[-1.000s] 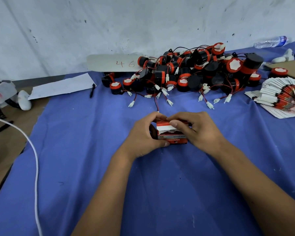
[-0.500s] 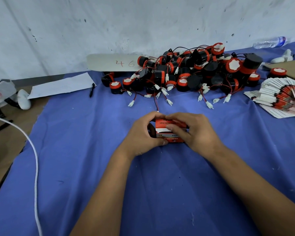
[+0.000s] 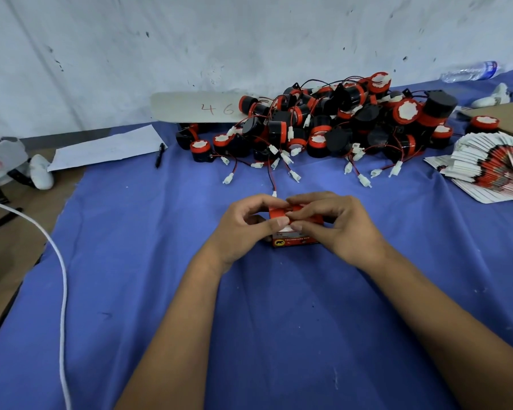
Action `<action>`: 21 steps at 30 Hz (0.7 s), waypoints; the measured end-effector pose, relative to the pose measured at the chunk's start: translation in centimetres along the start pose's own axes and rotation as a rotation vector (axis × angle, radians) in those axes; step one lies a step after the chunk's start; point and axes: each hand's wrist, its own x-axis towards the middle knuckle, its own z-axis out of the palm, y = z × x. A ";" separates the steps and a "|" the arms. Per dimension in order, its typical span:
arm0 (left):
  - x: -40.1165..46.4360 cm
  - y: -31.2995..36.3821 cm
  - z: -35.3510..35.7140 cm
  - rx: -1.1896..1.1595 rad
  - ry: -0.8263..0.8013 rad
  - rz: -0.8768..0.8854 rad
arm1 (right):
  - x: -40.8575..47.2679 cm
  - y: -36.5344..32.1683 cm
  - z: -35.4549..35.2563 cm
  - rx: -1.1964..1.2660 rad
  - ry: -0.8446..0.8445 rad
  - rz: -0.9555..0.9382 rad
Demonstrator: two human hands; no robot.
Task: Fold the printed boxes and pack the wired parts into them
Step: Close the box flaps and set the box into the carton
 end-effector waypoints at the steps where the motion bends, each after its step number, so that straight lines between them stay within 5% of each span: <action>1: 0.0 0.0 0.0 0.008 0.002 0.013 | 0.0 0.0 0.0 0.018 0.008 0.003; 10: 0.4 -0.2 0.5 0.348 0.198 0.340 | 0.3 -0.1 0.2 -0.034 0.085 -0.045; 21: 0.3 -0.2 0.7 0.659 0.305 0.462 | 1.1 -0.4 -0.4 -0.005 0.068 0.053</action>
